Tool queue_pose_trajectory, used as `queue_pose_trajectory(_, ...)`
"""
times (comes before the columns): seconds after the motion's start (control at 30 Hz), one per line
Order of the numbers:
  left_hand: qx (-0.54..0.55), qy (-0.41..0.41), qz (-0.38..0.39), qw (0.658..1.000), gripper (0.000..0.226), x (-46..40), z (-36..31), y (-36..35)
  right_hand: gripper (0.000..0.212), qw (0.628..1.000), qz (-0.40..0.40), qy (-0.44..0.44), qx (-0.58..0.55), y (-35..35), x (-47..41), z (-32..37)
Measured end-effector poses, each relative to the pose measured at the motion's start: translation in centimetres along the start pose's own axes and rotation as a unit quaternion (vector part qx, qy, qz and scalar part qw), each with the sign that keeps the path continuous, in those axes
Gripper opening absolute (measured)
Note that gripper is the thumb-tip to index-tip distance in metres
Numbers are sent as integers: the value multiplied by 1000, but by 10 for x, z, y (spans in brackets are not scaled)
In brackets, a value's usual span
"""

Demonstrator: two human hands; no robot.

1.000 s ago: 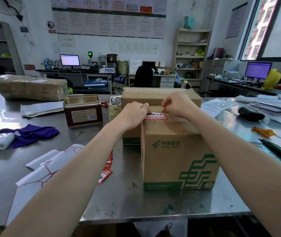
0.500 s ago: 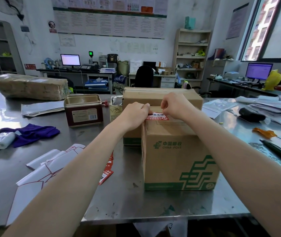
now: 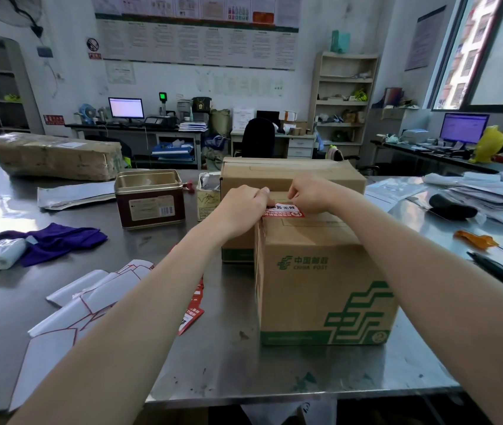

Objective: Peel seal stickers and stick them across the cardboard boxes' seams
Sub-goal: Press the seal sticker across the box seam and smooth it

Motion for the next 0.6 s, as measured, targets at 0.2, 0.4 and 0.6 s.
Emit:
queue_pose_trajectory(0.2, 4, 0, 2, 1000, 46, 0, 1, -1, 25, 1000, -6, 15, -11, 14, 8, -5)
queue_pose_trajectory(0.4, -1, -2, -3, 1000, 47, 1, 0, -1, 20, 1000, 4, 16, -1, 16, 10, -3)
queue_pose_trajectory(0.6, -2, 2, 3, 1000, 47, 2, -1, -1, 23, 999, 19, 0, 41, 12, 1, 0)
Point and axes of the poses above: each hand's wrist, its own x-axis away from the middle knuckle, its own y-axis out of the back of the hand, z = x × y, the point moved 2 cm from there along -x, towards the middle knuckle, and after that the axes turned 6 degrees about -x, right-handed, at the moved point
